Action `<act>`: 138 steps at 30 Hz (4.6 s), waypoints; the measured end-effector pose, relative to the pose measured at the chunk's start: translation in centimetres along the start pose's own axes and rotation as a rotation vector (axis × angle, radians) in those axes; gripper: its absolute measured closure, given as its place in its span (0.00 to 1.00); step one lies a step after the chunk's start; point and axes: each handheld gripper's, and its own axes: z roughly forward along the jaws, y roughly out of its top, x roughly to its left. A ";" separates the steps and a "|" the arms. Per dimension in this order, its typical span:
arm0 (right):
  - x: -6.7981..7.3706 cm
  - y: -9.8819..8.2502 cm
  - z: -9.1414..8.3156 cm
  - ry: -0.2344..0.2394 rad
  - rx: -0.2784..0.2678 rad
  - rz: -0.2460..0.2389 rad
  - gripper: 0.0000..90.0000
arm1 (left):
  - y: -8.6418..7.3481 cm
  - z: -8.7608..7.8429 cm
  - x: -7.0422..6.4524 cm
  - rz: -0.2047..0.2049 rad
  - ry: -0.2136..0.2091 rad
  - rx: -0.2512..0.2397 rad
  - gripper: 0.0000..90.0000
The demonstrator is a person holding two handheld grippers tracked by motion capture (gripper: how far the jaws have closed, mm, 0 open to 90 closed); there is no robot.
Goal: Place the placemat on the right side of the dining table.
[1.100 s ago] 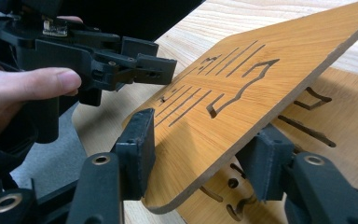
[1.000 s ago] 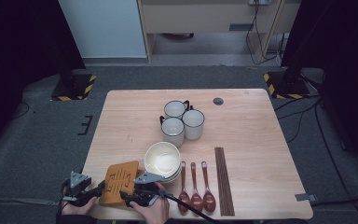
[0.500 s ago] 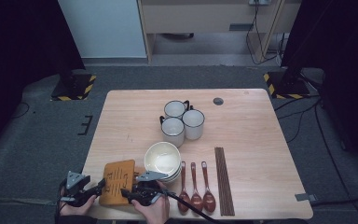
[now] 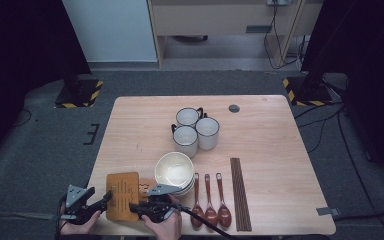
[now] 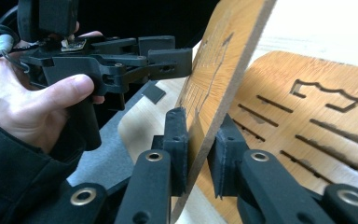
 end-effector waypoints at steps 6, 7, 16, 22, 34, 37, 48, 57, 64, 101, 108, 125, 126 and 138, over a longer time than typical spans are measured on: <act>0.0 0.1 -0.1 0.024 0.000 0.026 0.93 | -0.1 -0.7 0.2 -0.015 -0.004 -0.036 0.34; 0.0 0.1 -0.1 0.029 0.000 0.033 0.94 | -0.2 -0.9 0.2 -0.020 -0.003 -0.040 0.34; 0.1 0.0 -0.1 0.063 -0.001 0.067 0.97 | -0.6 -1.7 0.6 -0.037 -0.009 -0.059 0.33; -0.1 0.5 -0.6 0.063 -0.027 0.054 0.97 | -0.7 -1.7 0.6 -0.040 -0.018 -0.072 0.32; -0.4 2.0 -2.6 0.053 -0.101 0.022 0.97 | -0.5 -1.5 0.7 -0.069 -0.024 -0.075 0.30; -0.5 2.5 -3.3 0.050 -0.122 0.015 0.97 | -0.5 -1.3 0.9 -0.072 -0.019 -0.072 0.29; -0.9 4.3 -5.6 0.053 -0.198 0.013 0.97 | -0.3 -0.6 0.8 -0.060 0.006 -0.037 0.28; -1.3 6.0 -7.9 0.056 -0.261 0.015 0.97 | 0.3 0.4 0.6 -0.057 0.014 -0.007 0.27; -1.8 7.0 -9.0 0.053 -0.292 0.019 0.97 | 1.6 1.8 0.1 -0.052 0.005 0.005 0.26; -4.4 9.8 -14.3 0.014 -0.389 0.031 0.97 | 4.2 10.1 -1.4 0.031 0.025 0.128 0.20; -5.3 10.1 -15.3 0.008 -0.394 0.037 0.97 | 4.1 11.1 -1.4 0.050 0.053 0.155 0.18; -8.2 11.2 -19.3 -0.049 -0.440 0.058 0.97 | 4.1 11.6 -1.3 0.054 0.076 0.164 0.10; -8.3 11.2 -19.4 -0.053 -0.440 0.061 0.97 | 4.1 11.6 -1.3 0.053 0.076 0.164 0.09; -10.1 11.6 -21.5 -0.097 -0.458 0.079 0.97 | 4.2 11.8 -1.2 0.042 0.093 0.181 0.03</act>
